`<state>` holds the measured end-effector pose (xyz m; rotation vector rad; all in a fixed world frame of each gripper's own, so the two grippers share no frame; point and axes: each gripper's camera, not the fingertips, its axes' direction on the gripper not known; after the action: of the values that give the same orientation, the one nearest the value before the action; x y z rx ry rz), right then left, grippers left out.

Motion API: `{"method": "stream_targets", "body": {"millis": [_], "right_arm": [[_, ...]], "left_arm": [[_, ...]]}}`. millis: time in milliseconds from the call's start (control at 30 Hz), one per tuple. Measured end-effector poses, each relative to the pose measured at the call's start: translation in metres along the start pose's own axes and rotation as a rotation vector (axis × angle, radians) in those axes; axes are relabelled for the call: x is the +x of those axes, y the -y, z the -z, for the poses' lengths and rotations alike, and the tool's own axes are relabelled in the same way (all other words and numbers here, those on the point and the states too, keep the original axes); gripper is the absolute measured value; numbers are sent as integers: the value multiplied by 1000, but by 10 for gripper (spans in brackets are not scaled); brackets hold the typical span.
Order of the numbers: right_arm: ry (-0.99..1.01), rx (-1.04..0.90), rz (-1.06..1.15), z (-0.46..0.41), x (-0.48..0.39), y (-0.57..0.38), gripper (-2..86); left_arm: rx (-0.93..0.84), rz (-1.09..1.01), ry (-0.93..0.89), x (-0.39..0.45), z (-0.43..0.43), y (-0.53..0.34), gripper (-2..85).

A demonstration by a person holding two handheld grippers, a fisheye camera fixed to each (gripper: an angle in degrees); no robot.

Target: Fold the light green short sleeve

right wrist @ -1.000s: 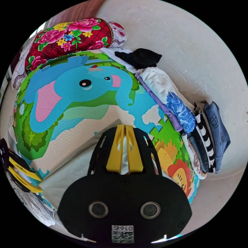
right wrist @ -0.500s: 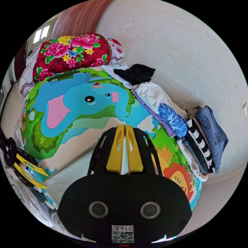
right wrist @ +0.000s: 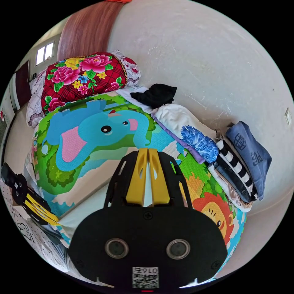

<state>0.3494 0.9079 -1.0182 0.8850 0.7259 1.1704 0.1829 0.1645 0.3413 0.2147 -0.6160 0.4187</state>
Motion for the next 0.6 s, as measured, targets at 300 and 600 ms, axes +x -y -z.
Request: {"method": "stream_targets", "body": {"millis": [300,600], "right_arm": [[-109,-247,207,-82,-68,33,-3],[-39,-254,102,-108,-82,22,2]], "left_arm": [[-37,26,-32,-5,-1,-6,-10],[-50,7,-5,1,-1,-7,-10]]}}
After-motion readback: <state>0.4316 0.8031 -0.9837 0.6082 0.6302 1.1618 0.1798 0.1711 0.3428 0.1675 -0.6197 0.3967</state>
